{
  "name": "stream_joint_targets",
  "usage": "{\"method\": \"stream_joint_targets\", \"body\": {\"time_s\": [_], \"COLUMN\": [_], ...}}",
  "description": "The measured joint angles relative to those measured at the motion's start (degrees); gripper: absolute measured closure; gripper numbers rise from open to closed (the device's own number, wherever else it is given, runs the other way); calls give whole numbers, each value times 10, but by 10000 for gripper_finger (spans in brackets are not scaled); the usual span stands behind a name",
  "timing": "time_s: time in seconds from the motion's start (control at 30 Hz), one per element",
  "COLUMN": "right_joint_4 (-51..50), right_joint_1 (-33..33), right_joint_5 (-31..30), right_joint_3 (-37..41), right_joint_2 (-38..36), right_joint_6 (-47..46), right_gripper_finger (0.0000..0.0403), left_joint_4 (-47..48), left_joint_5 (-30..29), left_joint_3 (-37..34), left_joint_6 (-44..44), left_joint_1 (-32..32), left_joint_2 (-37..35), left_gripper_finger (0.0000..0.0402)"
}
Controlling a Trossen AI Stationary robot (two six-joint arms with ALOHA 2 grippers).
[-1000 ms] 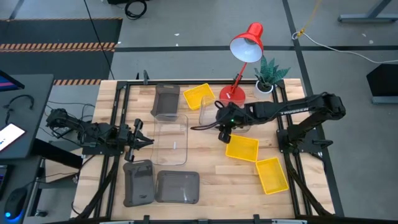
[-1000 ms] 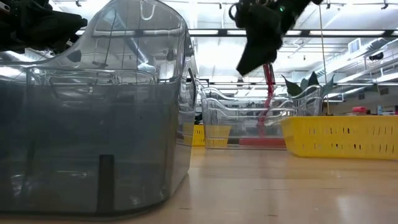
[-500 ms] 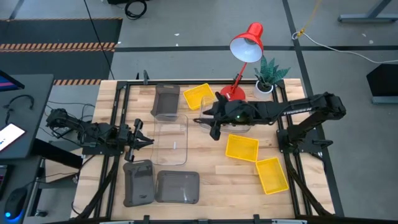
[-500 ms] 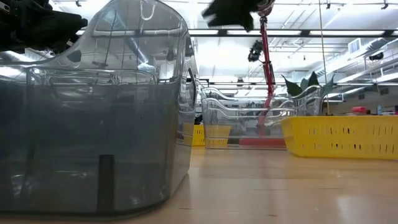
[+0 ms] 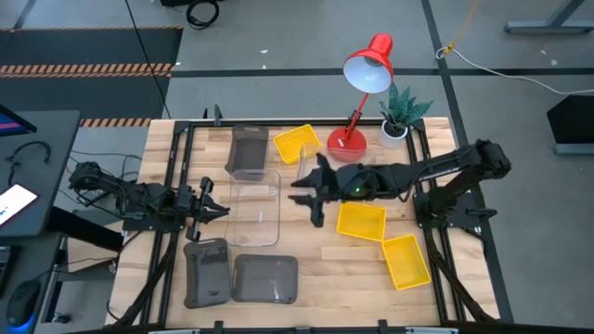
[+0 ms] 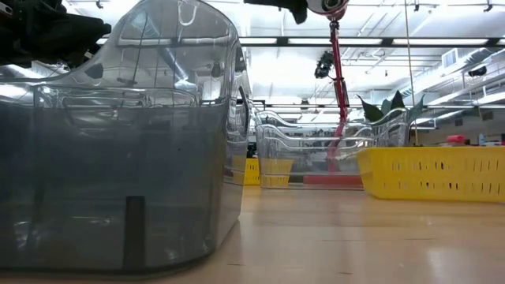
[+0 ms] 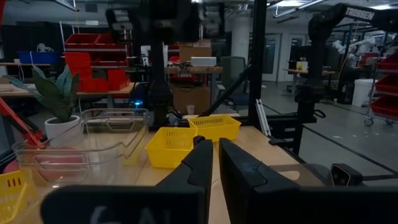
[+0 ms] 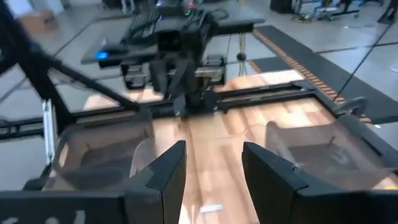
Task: Stack baskets by color
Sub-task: Stack the left black bin on the right black bin
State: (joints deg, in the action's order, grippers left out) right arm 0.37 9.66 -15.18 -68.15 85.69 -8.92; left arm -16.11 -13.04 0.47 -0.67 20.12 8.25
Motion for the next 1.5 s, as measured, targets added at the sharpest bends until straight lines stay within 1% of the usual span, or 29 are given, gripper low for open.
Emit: {"method": "stream_joint_targets", "body": {"time_s": [0.07,0.4,0.6,0.67,0.73,0.8,1.1,1.17,1.23,1.33,1.5], "right_joint_4": [15,25,24,25,25,25,17,2,-36,-105,-158], "right_joint_1": [8,31,41,47,54,62,90,91,88,87,104], "right_joint_5": [0,-1,-2,-2,-2,-1,-21,-21,-17,-13,-14], "right_joint_3": [0,0,0,0,0,0,0,0,0,0,0], "right_joint_2": [15,74,81,81,81,81,81,81,81,81,81], "right_joint_6": [0,-22,-31,-31,-32,-42,-58,-60,-69,-99,-147], "right_gripper_finger": [241,241,241,241,241,241,240,241,241,241,241], "left_joint_4": [0,-4,-2,-2,-1,-1,-3,-5,-7,-7,-8], "left_joint_5": [0,0,0,0,0,0,0,1,4,4,4], "left_joint_3": [0,0,0,0,0,0,0,0,0,0,0], "left_joint_6": [0,0,8,53,129,182,210,216,220,220,221], "left_joint_1": [0,0,0,0,0,0,0,0,0,0,0], "left_joint_2": [0,0,0,0,0,0,0,0,0,0,0], "left_gripper_finger": [366,375,367,366,366,368,374,371,369,368,375]}}
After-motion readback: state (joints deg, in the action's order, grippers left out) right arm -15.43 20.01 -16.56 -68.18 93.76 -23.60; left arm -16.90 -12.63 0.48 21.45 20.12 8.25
